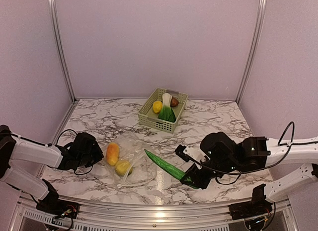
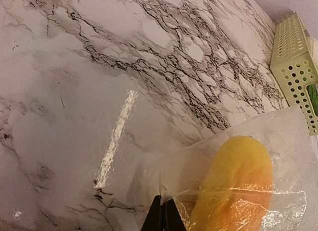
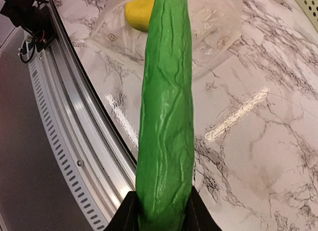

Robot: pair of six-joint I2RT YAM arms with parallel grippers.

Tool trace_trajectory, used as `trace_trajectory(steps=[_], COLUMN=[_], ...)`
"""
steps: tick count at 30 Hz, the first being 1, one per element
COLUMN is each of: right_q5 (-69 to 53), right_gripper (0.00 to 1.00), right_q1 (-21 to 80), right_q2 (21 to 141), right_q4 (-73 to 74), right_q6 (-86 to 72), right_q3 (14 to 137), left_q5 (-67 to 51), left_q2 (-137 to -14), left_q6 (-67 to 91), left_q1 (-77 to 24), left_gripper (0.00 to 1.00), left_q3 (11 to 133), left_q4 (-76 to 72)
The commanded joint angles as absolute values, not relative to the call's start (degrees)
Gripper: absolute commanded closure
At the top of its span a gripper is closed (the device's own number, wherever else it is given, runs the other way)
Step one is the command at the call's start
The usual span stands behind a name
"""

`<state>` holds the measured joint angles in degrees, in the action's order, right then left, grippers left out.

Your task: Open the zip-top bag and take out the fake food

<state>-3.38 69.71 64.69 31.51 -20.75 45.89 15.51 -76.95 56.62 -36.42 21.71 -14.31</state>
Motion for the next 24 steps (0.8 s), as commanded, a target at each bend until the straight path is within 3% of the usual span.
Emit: trace_trajectory(steps=[1,12,24], right_q5=[-0.26,-5.87,-2.46], right_gripper=[0.97,0.99,1.00], right_q1=[64.72,44.94,33.12], right_q2=[68.93,82.07,106.16], right_q4=[23.32,4.83,3.22], right_q6=[-19.31,-17.93,-21.94], right_q3=[52.71,64.53,87.52], left_q5=[14.85,16.16,17.00], left_q2=[-77.82,-75.10,-73.42], left_q6=[56.07,56.09,56.29], left_q1=[-36.28,-36.22,-36.21], left_gripper=[1.00,1.00,1.00], left_q3=[22.94,21.89,21.29], left_q4=[-14.64,-13.67,-13.19])
